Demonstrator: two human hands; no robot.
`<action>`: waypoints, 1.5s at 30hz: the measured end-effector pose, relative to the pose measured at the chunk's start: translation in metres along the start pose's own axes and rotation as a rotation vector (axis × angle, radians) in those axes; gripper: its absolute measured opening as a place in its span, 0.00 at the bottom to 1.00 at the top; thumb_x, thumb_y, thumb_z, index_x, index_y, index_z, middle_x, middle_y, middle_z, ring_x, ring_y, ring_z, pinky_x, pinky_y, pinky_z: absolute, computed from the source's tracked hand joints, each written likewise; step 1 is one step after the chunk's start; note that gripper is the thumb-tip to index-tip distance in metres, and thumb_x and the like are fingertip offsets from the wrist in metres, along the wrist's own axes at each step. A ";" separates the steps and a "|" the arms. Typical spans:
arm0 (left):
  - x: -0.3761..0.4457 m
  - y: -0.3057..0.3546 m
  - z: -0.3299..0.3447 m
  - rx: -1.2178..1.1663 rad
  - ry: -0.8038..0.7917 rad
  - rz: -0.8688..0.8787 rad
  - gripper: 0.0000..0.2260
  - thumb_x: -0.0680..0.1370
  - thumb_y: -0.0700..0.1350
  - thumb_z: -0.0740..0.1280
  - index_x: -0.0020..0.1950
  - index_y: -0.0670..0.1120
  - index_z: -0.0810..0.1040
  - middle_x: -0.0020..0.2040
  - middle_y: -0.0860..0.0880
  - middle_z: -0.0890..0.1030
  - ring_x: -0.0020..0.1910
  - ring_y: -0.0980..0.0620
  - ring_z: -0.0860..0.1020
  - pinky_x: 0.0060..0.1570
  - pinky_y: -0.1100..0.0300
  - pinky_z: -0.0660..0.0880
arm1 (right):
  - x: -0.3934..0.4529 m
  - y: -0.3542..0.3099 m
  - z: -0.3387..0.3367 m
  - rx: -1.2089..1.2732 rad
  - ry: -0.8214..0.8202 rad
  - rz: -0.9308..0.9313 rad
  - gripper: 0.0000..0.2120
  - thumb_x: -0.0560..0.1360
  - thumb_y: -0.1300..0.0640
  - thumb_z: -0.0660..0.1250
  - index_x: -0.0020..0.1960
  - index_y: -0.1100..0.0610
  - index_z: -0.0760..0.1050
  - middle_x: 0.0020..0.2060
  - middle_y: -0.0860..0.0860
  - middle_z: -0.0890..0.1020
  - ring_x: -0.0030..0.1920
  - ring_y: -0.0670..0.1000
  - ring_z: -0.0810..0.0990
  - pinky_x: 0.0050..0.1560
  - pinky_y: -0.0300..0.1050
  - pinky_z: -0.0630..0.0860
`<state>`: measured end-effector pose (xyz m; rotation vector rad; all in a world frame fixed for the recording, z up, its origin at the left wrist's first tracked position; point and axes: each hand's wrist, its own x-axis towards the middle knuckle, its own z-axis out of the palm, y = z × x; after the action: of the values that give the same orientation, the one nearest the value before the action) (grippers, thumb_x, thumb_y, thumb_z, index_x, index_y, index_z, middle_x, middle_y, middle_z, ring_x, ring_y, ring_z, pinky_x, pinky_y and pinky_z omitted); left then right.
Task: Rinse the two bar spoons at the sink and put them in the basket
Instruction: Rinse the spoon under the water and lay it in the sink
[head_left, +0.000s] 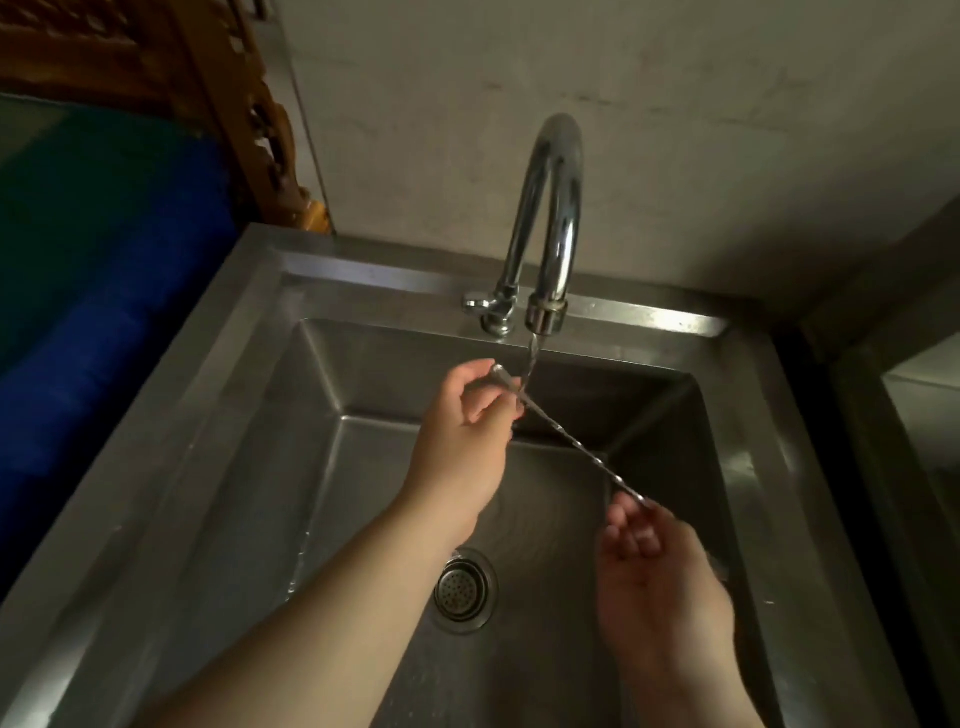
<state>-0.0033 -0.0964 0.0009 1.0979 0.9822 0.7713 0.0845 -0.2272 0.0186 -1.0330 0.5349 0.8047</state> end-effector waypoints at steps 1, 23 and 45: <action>0.003 -0.001 0.005 -0.060 -0.017 -0.015 0.11 0.75 0.47 0.66 0.56 0.59 0.74 0.51 0.57 0.86 0.50 0.56 0.84 0.53 0.55 0.76 | 0.003 0.004 -0.001 0.046 0.011 0.048 0.09 0.79 0.67 0.59 0.42 0.63 0.75 0.25 0.53 0.82 0.26 0.48 0.83 0.39 0.42 0.74; 0.015 0.011 0.016 0.058 -0.251 0.191 0.15 0.78 0.43 0.60 0.48 0.62 0.81 0.45 0.55 0.85 0.44 0.57 0.82 0.49 0.60 0.78 | 0.025 0.064 0.025 -1.057 -0.238 -0.497 0.10 0.78 0.53 0.64 0.58 0.50 0.76 0.51 0.50 0.79 0.51 0.48 0.78 0.53 0.48 0.75; 0.030 0.031 -0.009 -0.179 0.150 0.082 0.07 0.80 0.43 0.65 0.46 0.49 0.81 0.37 0.52 0.86 0.37 0.57 0.83 0.37 0.65 0.76 | 0.032 0.034 0.082 -1.190 -0.649 -0.600 0.15 0.80 0.51 0.61 0.41 0.58 0.79 0.25 0.46 0.77 0.26 0.45 0.73 0.29 0.44 0.71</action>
<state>-0.0007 -0.0575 0.0218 0.9395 0.9776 1.0011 0.0786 -0.1332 0.0125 -1.7590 -0.9118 0.8267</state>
